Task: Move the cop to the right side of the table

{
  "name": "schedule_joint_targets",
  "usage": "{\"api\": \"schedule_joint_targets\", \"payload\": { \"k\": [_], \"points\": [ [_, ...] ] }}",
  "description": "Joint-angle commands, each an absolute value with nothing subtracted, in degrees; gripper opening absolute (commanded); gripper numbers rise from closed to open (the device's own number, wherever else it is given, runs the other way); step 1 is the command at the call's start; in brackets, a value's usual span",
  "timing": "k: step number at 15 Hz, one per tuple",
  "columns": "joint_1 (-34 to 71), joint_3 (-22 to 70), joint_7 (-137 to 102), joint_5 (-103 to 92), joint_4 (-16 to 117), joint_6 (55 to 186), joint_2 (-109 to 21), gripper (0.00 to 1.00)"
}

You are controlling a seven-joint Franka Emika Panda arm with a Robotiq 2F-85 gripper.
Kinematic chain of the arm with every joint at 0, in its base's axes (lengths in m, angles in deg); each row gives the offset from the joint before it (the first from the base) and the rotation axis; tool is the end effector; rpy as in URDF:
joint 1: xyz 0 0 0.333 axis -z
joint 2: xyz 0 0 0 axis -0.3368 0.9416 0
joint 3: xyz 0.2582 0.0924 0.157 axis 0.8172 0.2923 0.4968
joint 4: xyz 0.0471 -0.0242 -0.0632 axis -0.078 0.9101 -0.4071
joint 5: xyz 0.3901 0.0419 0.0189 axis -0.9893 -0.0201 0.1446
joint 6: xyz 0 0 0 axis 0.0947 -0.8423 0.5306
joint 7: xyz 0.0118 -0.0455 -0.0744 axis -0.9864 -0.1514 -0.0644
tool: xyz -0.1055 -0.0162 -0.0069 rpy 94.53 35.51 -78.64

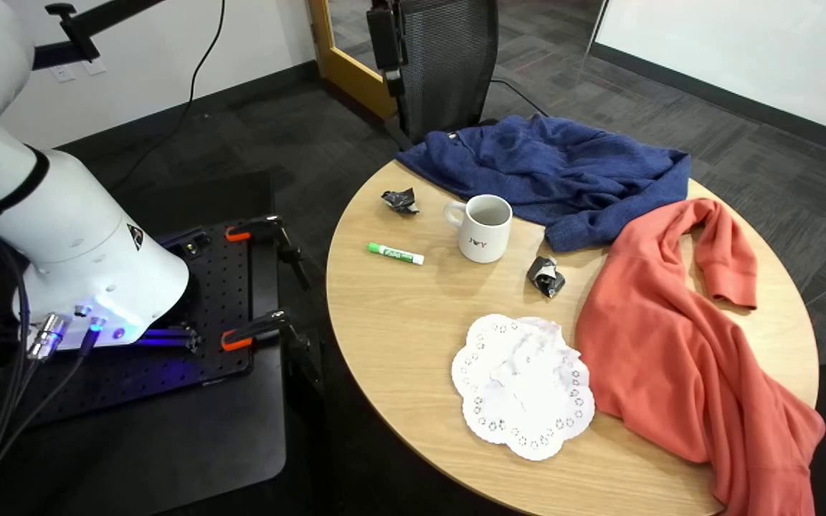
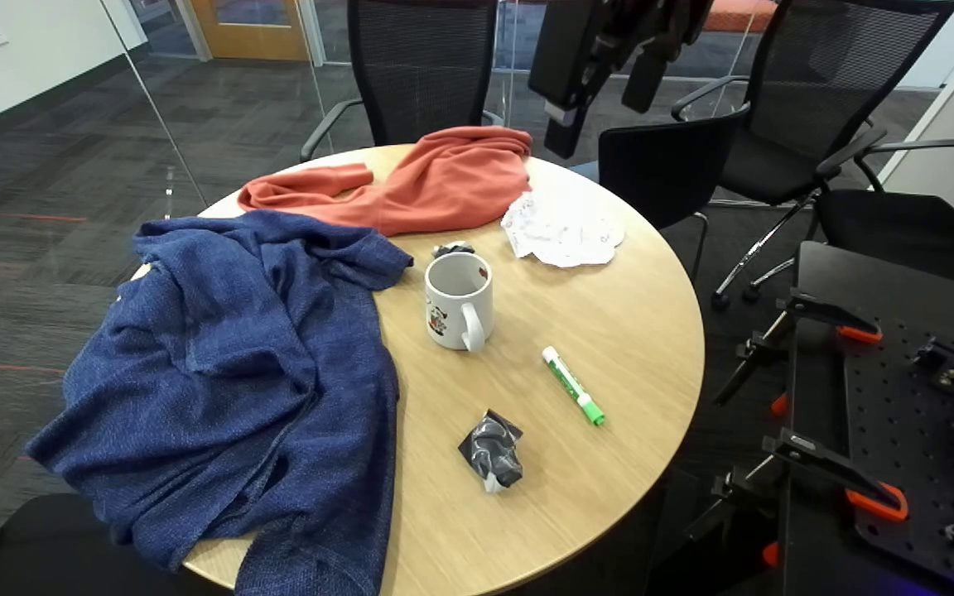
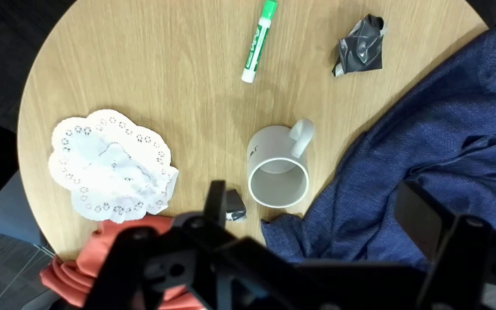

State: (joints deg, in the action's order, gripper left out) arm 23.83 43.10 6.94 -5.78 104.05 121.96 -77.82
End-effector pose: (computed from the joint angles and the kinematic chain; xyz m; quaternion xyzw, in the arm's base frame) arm 0.4292 0.0819 0.3858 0.9856 -0.1477 0.0758 0.0307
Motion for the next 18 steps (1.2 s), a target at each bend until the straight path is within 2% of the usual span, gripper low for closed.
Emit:
{"api": "schedule_joint_targets", "payload": {
  "k": [1, 9, 18],
  "points": [
    [22.0, 40.9, 7.5, -5.0, 103.6, 121.8, -76.7, 1.0],
    [23.4, 40.9, 11.5, -1.4, 101.9, 124.4, -73.9, 1.0],
    [22.9, 36.1, 18.1, 5.2, 93.5, 125.2, -60.7, 1.0]
  ]
}}
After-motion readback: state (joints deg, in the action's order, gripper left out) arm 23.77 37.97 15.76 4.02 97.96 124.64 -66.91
